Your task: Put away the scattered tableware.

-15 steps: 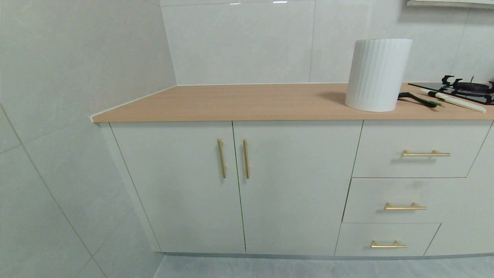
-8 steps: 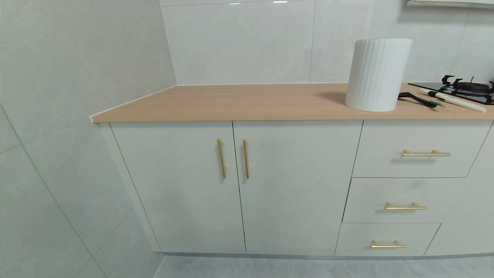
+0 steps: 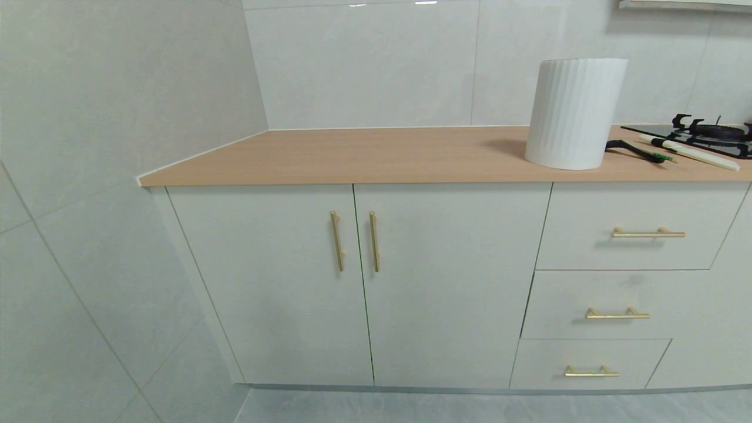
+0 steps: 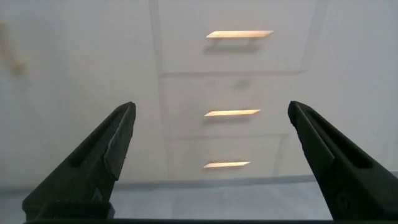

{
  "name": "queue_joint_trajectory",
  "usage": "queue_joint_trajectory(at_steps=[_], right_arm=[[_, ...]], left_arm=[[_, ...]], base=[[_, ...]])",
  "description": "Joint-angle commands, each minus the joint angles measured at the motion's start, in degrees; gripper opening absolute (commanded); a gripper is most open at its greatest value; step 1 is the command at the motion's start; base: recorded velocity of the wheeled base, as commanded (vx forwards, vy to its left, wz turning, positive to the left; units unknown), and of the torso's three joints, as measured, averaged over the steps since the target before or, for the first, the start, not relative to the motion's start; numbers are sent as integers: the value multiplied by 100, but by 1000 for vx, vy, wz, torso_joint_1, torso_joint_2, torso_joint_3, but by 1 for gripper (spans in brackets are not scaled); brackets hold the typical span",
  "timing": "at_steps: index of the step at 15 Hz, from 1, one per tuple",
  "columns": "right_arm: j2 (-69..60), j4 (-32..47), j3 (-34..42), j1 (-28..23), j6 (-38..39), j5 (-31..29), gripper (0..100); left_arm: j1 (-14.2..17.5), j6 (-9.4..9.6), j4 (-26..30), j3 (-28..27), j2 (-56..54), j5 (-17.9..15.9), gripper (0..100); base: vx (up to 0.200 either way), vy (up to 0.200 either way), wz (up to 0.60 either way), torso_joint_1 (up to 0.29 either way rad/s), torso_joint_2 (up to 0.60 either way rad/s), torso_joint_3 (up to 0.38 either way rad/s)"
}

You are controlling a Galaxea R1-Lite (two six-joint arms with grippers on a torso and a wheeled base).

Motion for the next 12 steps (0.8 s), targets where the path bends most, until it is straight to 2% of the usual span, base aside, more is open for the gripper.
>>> queue_joint_trajectory(at_steps=[1,2,4,5,8,12], right_arm=[[15,130,88,1,106,124,100],[6,314,88,1,98,220,100],[15,288,88,19,45,308,100],[15,288,88,19,27,326,100],[6,288,88,10,19,317,100],[6,288,88,10,-34,396,100]], left_arm=[[-3,-108,216,187,-10,-290,100],[-3,-134,251,187,-10,-308,100],[-3,-328,225,187,-10,-299,100],[-3,-310,225,187,-10,-299,100],[-3,-442,216,187,-10,-299,100],[-3,-442,216,187,-10,-290,100]], base=[[0,0,0,0,0,0],[0,0,0,0,0,0],[0,0,0,0,0,0],[0,0,0,0,0,0],[0,0,0,0,0,0],[0,0,0,0,0,0]])
